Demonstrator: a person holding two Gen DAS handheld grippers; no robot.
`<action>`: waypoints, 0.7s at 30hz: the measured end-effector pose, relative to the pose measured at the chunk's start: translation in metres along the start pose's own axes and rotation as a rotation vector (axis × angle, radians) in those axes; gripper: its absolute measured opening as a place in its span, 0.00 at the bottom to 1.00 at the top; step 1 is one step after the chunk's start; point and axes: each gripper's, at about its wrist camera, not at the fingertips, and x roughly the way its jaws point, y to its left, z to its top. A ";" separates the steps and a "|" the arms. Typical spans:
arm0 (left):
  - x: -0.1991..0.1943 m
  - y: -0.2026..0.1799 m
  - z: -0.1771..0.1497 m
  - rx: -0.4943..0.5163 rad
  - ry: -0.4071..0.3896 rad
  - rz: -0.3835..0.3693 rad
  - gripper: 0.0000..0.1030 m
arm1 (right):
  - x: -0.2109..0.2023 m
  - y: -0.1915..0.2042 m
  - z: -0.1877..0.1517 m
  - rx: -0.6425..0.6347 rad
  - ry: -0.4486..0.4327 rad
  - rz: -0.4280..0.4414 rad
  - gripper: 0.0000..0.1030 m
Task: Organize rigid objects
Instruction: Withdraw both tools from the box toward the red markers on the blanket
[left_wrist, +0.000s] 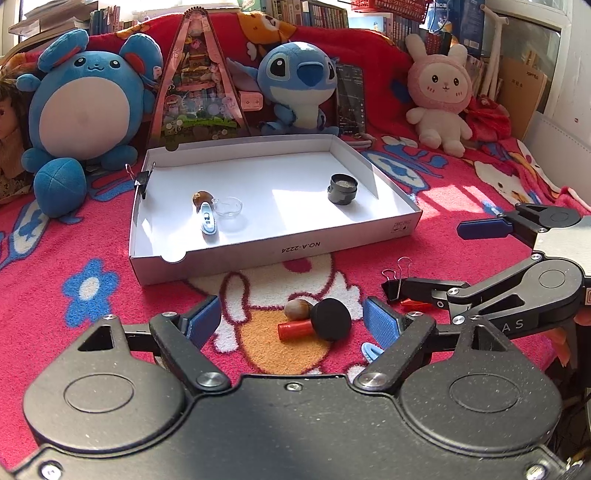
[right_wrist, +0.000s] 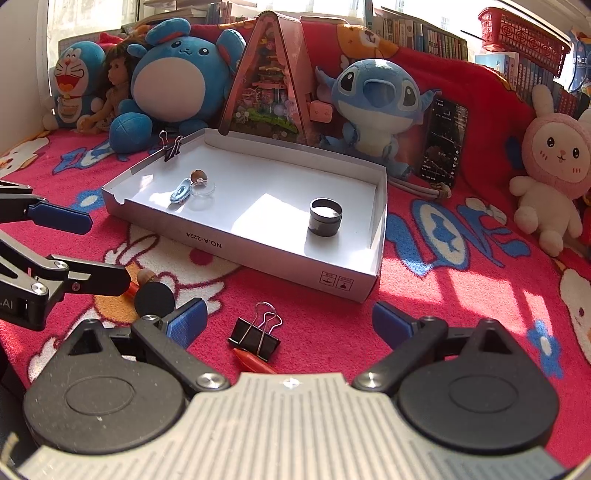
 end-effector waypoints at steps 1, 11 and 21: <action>0.001 0.000 -0.003 -0.001 0.006 -0.003 0.81 | 0.000 0.000 -0.003 -0.002 0.000 -0.001 0.97; 0.001 -0.004 -0.018 0.012 0.027 -0.029 0.69 | -0.001 0.001 -0.022 0.001 -0.004 0.005 0.95; 0.008 -0.010 -0.019 -0.017 0.036 -0.073 0.28 | -0.005 0.007 -0.034 0.025 -0.003 0.003 0.74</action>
